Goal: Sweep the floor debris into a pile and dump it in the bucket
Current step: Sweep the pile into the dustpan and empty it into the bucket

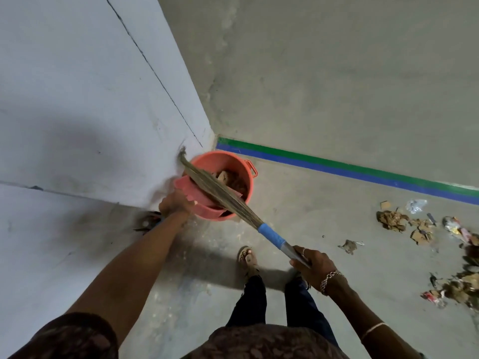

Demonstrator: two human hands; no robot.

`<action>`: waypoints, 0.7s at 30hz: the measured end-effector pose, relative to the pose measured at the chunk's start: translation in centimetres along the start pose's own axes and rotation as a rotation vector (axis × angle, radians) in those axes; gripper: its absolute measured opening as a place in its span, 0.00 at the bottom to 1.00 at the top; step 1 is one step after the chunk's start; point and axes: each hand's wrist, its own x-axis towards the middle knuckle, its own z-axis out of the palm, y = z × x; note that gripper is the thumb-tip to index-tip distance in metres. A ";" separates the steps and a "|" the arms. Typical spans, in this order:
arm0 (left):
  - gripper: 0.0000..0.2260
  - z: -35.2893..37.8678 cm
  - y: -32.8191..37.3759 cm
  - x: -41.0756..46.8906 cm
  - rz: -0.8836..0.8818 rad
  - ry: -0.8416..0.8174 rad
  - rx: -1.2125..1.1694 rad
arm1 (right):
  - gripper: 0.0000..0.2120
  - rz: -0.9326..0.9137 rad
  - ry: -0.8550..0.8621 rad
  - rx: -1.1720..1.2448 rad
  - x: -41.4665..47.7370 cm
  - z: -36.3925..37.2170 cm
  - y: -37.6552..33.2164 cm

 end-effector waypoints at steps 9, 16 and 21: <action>0.31 -3.2 -2.2 -2.3 0.082 0.059 -0.068 | 0.12 0.089 0.163 0.184 -4.3 -1.6 -0.1; 0.29 -4.4 -1.2 -4.3 0.241 0.143 -0.227 | 0.16 0.120 0.308 0.373 -6.9 -0.8 1.3; 0.32 -3.8 -0.3 -5.5 0.369 0.093 -0.285 | 0.14 0.204 0.337 0.613 -8.3 -0.3 2.1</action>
